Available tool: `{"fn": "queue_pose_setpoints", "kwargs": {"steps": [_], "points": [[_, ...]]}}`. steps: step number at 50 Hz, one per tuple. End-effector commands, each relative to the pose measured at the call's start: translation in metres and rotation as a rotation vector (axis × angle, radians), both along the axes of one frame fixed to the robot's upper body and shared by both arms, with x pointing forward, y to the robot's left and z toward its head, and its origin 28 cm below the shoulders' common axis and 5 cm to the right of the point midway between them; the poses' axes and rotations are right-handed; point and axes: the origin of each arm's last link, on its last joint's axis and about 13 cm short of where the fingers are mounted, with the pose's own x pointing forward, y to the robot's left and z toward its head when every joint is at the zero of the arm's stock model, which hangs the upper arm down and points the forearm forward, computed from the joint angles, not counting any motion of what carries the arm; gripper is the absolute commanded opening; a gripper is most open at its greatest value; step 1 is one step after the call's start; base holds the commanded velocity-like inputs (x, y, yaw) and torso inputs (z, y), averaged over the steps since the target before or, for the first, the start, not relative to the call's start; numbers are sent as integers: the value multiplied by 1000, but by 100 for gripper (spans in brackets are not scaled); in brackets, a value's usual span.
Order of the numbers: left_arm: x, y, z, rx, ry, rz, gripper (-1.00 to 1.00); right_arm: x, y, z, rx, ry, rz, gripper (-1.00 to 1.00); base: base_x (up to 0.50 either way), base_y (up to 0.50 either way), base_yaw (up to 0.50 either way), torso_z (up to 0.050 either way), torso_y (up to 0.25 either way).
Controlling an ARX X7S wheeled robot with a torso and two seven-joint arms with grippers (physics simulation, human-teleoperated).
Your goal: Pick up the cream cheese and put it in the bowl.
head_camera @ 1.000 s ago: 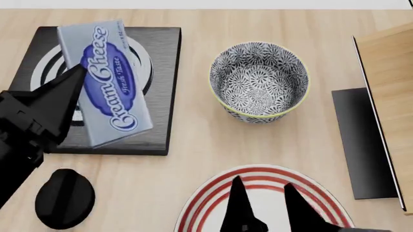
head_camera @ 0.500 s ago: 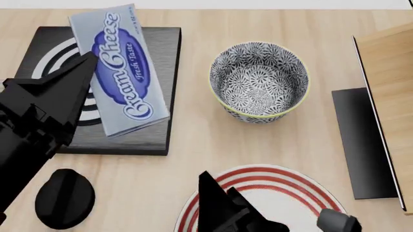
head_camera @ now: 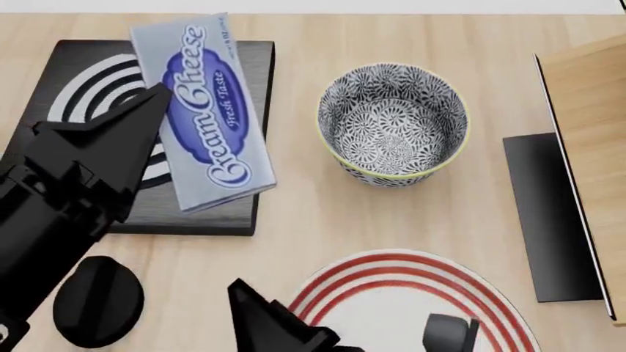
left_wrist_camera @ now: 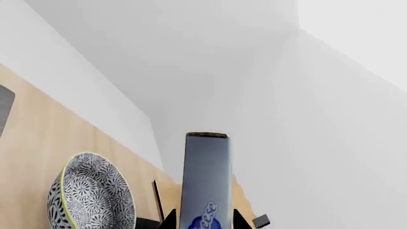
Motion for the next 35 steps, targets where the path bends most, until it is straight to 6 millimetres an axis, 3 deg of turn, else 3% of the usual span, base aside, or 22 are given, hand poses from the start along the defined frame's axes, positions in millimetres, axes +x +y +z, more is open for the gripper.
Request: {"fn": "queue_pose_setpoints", "kwargs": {"steps": [1,35], "points": [[3,-1,-2,-16,6,-17,-100,-7,9,7,-12,-23,71,100,0,0,0,0,0],[11,-1,-18,23,39,-22,-100,-16,10,22,-55,-140,51,100,0,0,0,0,1]]}}
